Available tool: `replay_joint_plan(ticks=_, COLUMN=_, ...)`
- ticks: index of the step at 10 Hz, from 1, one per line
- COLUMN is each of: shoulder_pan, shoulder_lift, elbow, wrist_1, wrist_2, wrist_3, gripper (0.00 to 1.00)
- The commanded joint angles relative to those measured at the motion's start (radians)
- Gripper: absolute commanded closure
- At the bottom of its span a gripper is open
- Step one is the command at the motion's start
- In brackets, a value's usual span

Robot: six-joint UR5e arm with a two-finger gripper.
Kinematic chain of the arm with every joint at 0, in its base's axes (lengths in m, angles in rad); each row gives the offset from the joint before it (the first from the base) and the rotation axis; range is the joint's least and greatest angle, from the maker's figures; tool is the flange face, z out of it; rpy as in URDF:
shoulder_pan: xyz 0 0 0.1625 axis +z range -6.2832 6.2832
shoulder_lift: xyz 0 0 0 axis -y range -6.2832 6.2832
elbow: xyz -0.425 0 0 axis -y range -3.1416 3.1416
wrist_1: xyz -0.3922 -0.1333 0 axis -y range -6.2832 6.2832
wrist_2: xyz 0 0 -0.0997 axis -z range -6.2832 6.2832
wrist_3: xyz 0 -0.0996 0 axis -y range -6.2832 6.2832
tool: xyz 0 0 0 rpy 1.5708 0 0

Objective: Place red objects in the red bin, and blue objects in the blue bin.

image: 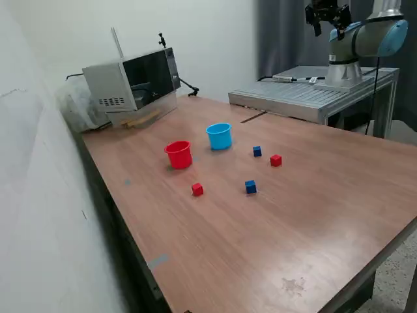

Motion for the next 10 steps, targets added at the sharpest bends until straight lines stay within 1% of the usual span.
replay_joint_plan(ticks=1, shoulder_pan=0.0, shoulder_lift=0.0, elbow=0.0, wrist_1=0.0, wrist_2=0.0, wrist_3=0.0, gripper=0.0)
replay_joint_plan(ticks=4, shoulder_pan=-0.001, shoulder_lift=-0.012, elbow=0.018, wrist_1=0.002, wrist_2=0.002, wrist_3=0.002, gripper=0.0)
replay_joint_plan(ticks=5, shoulder_pan=-0.008, shoulder_lift=-0.009, elbow=0.008, wrist_1=0.0, wrist_2=0.002, wrist_3=0.002, gripper=0.0)
replay_joint_plan(ticks=7, shoulder_pan=-0.008, shoulder_lift=-0.023, elbow=0.021, wrist_1=0.005, wrist_2=0.0, wrist_3=0.002, gripper=0.0)
replay_joint_plan(ticks=10, shoulder_pan=-0.008, shoulder_lift=-0.021, elbow=0.017, wrist_1=0.005, wrist_2=0.0, wrist_3=0.002, gripper=0.0)
